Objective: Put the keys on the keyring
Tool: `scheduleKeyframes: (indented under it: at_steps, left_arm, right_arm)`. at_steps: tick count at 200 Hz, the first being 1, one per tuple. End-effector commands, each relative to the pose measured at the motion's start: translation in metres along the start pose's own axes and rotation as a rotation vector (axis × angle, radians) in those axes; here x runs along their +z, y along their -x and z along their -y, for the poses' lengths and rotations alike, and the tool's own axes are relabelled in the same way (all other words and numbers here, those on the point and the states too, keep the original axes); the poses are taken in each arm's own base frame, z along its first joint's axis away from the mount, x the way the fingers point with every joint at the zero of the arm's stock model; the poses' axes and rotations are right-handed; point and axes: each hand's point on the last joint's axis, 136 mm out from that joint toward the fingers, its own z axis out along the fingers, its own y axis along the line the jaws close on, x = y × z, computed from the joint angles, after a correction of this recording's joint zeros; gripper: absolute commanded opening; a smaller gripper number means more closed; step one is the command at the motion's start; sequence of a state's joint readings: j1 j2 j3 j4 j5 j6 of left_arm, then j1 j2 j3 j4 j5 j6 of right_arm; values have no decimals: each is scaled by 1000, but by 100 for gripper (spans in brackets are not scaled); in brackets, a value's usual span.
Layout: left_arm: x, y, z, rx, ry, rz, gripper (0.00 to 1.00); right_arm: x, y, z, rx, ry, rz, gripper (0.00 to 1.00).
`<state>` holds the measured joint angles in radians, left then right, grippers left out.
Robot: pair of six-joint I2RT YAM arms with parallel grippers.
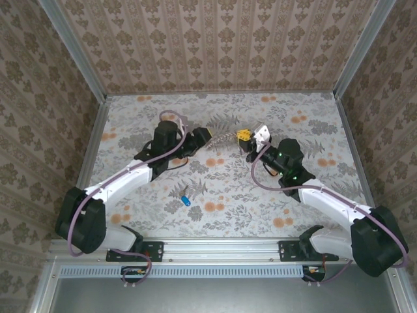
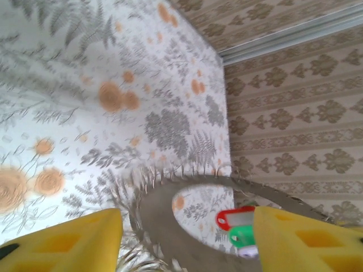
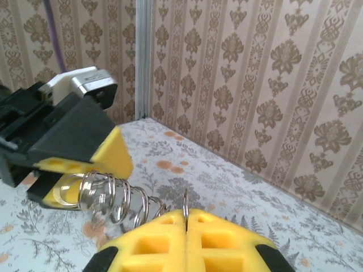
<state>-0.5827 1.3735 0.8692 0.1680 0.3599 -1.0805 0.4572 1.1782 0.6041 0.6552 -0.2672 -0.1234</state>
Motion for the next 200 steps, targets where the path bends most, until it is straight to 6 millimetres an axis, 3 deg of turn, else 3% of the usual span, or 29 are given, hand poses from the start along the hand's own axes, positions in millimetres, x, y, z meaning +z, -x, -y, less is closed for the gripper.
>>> scheduleKeyframes:
  at_steps: [1, 36, 63, 92, 114, 150, 167, 200]
  left_arm:
    - [-7, -2, -3, 65, 11, 26, 70]
    - [-15, -10, -29, 131, 94, 49, 76]
    - [-37, -6, -50, 190, 187, 128, 77]
    - [-61, 1, -62, 277, 248, 205, 77]
    - [-72, 8, -53, 376, 231, 256, 77]
    - [-75, 13, -38, 556, 203, 272, 74]
    - [-72, 8, -25, 664, 145, 245, 71]
    - [-72, -15, 2, 911, -34, 182, 61]
  right_arm:
    - [5, 11, -12, 17, 140, -9, 0]
    - [7, -13, -20, -34, 257, -122, 0]
    - [5, -28, -24, -126, 289, -187, 0]
    - [7, -55, -35, -413, 245, -327, 0]
    - [10, -63, -48, -569, 213, -323, 0]
    - [5, -86, -96, -689, 302, -294, 0]
    - [-2, -86, -112, -632, 371, -265, 0]
    - [-11, -65, -118, -372, 512, -220, 0]
